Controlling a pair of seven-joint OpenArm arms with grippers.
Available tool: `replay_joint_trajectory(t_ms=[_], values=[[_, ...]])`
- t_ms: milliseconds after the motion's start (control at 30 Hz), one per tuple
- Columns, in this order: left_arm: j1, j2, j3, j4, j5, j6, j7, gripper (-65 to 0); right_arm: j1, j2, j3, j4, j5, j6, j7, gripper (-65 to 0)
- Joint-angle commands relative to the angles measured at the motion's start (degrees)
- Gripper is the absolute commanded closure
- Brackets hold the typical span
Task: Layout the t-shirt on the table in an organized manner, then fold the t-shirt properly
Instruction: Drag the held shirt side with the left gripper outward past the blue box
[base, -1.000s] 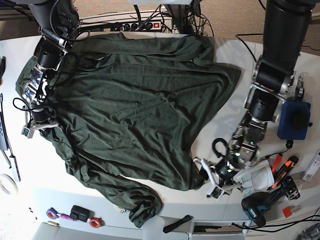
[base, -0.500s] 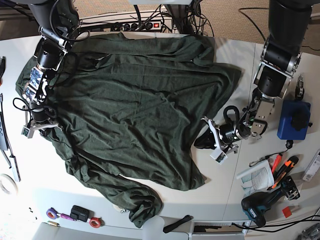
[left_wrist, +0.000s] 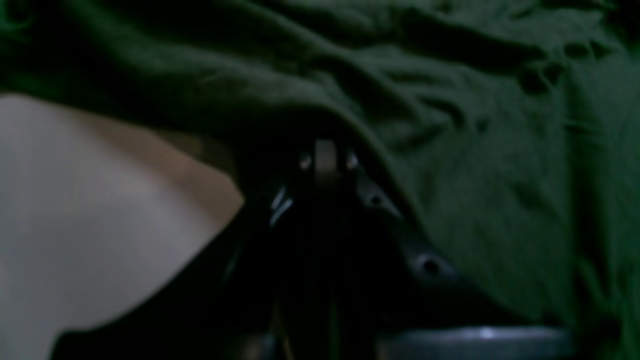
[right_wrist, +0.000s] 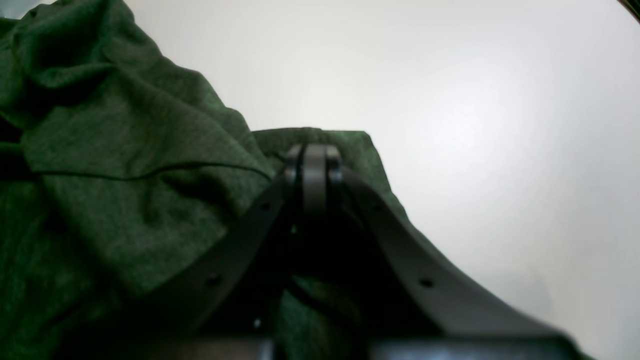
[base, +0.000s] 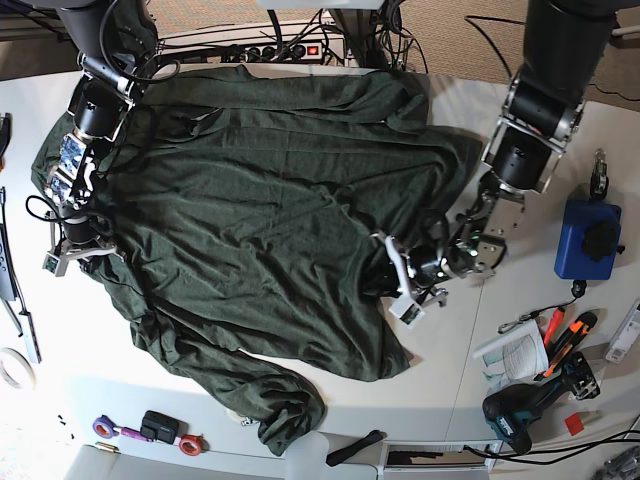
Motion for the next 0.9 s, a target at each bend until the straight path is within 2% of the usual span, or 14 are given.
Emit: replay_joint_trajectory(t_ms=[0, 167, 300, 367, 800, 867], values=[[-1.9, 0.4, -0.2, 1.0, -0.9, 1.3, -0.3, 0.0, 0.3, 0.3, -0.1, 0.0, -1.0, 0.0, -3.1, 0.0], [-1.9, 1.3, -0.2, 1.0, 6.2, 6.2, 0.3, 0.0, 0.3, 0.3, -0.1, 0.0, -1.0, 0.0, -3.1, 0.0], [-1.9, 1.1, -0.2, 1.0, 7.0, 12.2, 4.0, 0.0, 0.3, 0.3, -0.1, 0.0, -1.0, 0.0, -3.1, 0.0], [-1.9, 0.8, -0.2, 1.0, 7.0, 13.9, 5.8, 0.0, 0.3, 0.3, -0.1, 0.0, -1.0, 0.0, -3.1, 0.0], [-1.9, -4.8, -0.2, 1.0, 6.1, 14.3, 7.1, 0.0, 0.3, 0.3, -0.1, 0.0, -1.0, 0.0, -3.1, 0.0], [-1.7, -5.6, -0.2, 1.0, 4.5, 13.4, 7.1, 0.0, 0.3, 0.3, -0.1, 0.0, -1.0, 0.0, -3.1, 0.0]])
